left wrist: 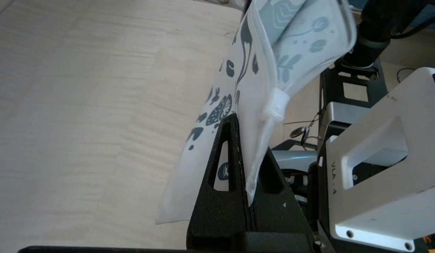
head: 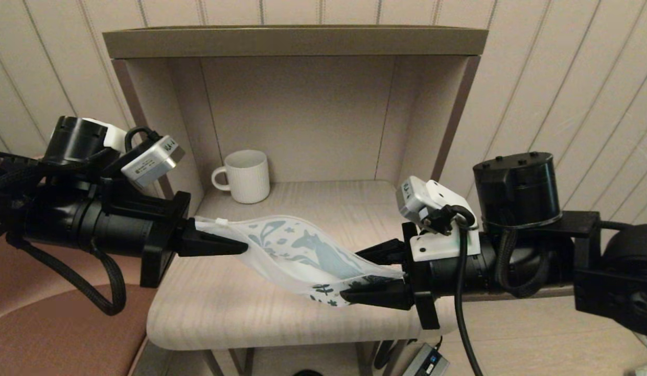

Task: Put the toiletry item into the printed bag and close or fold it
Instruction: Hand it to the other hand

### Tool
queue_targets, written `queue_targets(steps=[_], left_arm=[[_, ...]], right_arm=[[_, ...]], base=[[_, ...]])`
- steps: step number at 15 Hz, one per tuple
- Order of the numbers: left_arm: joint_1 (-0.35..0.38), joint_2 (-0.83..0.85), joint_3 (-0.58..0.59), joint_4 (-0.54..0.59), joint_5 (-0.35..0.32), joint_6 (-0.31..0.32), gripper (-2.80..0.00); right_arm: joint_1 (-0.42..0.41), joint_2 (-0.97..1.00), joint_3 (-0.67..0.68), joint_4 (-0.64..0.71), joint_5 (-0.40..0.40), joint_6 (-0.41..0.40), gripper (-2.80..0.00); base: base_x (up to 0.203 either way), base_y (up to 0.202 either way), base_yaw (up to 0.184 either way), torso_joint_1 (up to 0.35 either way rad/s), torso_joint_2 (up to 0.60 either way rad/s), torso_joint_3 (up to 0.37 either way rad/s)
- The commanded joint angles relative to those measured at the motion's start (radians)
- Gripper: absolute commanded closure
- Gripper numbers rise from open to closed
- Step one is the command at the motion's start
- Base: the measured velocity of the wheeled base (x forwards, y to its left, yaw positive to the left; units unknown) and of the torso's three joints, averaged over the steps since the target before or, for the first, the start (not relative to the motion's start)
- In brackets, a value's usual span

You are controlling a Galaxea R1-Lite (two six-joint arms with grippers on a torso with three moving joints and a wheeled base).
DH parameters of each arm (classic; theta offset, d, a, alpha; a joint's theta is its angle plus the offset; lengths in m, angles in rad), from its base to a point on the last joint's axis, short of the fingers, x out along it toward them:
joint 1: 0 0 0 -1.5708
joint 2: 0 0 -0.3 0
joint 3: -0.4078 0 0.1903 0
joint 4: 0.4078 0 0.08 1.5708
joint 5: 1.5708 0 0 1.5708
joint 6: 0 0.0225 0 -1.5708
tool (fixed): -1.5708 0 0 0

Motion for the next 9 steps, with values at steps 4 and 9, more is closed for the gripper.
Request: queue_targets(steps=[4,9], left_arm=[[-0.001,0.070,-0.007,-0.014,0.001,0.003,0.00],[-0.003,0.094,-0.014,-0.020,0.002,0.000,0.00]], right_arm=[[-0.010,-0.043,-0.015,-0.014,-0.001,0.003,-2.80],[-0.008,-0.074,-0.015,-0.012,-0.001,0.011,-2.80]], base=[[0.000,0.000,0.000,0.000,0.00,0.000],[0.000,0.000,0.000,0.000,0.00,0.000]])
